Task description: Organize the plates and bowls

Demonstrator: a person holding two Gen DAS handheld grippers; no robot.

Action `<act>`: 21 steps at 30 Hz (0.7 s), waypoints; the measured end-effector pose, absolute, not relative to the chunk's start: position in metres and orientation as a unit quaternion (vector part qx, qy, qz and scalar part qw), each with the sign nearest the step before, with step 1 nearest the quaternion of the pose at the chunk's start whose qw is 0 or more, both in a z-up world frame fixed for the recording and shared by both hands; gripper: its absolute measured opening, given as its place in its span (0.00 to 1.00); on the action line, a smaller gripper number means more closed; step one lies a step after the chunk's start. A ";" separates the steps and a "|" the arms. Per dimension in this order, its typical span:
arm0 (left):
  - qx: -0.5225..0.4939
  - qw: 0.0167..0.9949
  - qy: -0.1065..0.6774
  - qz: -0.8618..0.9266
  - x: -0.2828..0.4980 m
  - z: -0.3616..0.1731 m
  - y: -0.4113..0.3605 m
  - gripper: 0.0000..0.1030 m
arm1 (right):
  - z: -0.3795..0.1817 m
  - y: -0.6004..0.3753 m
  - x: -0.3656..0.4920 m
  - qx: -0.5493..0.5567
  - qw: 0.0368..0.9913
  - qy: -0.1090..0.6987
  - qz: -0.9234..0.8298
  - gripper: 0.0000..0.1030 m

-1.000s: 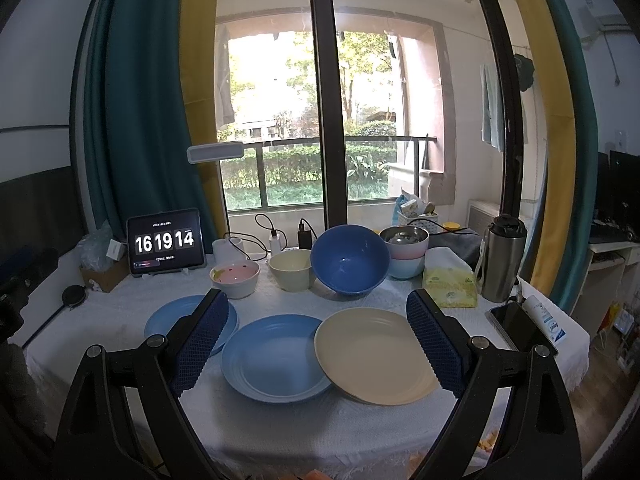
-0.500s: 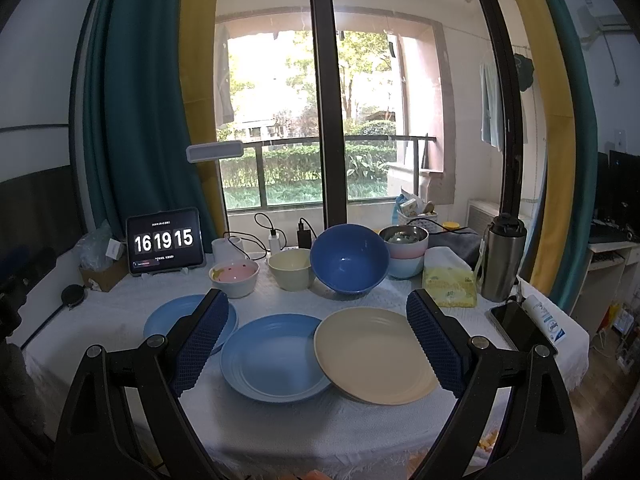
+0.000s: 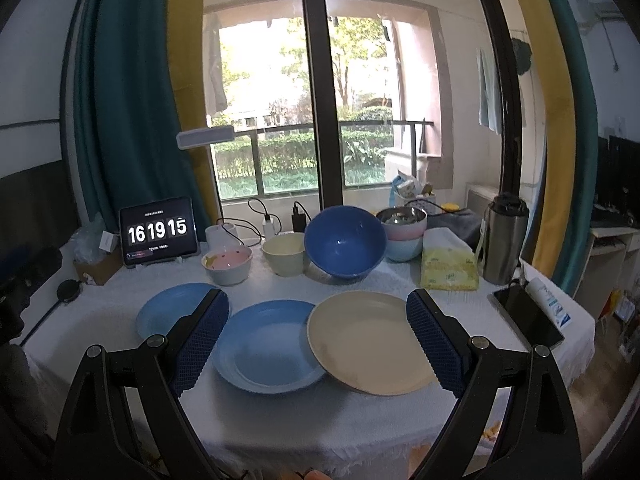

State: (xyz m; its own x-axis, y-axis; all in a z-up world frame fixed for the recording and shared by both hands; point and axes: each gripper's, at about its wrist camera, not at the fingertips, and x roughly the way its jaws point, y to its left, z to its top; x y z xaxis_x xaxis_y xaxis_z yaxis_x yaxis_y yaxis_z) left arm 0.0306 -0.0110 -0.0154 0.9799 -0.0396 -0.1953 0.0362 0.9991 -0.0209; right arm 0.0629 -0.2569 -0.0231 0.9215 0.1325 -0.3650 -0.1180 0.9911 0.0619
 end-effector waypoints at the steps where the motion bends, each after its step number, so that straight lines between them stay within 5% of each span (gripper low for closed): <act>1: -0.007 0.994 0.104 -0.025 0.035 -0.017 -0.014 0.99 | -0.026 -0.260 0.066 0.022 0.979 0.191 0.062 0.91; 21: 0.076 0.969 0.220 -0.086 0.127 -0.064 -0.129 0.99 | -0.098 -0.342 0.136 0.091 0.958 0.273 0.018 0.91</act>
State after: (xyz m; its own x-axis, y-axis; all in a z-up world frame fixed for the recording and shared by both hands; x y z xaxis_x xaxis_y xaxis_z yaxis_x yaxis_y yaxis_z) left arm 0.1271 -0.1288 -0.0638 0.8885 -0.1323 -0.4393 0.1993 0.9738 0.1097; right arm 0.1360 -0.3416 -0.0984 0.8504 0.0847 -0.5193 0.0148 0.9827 0.1846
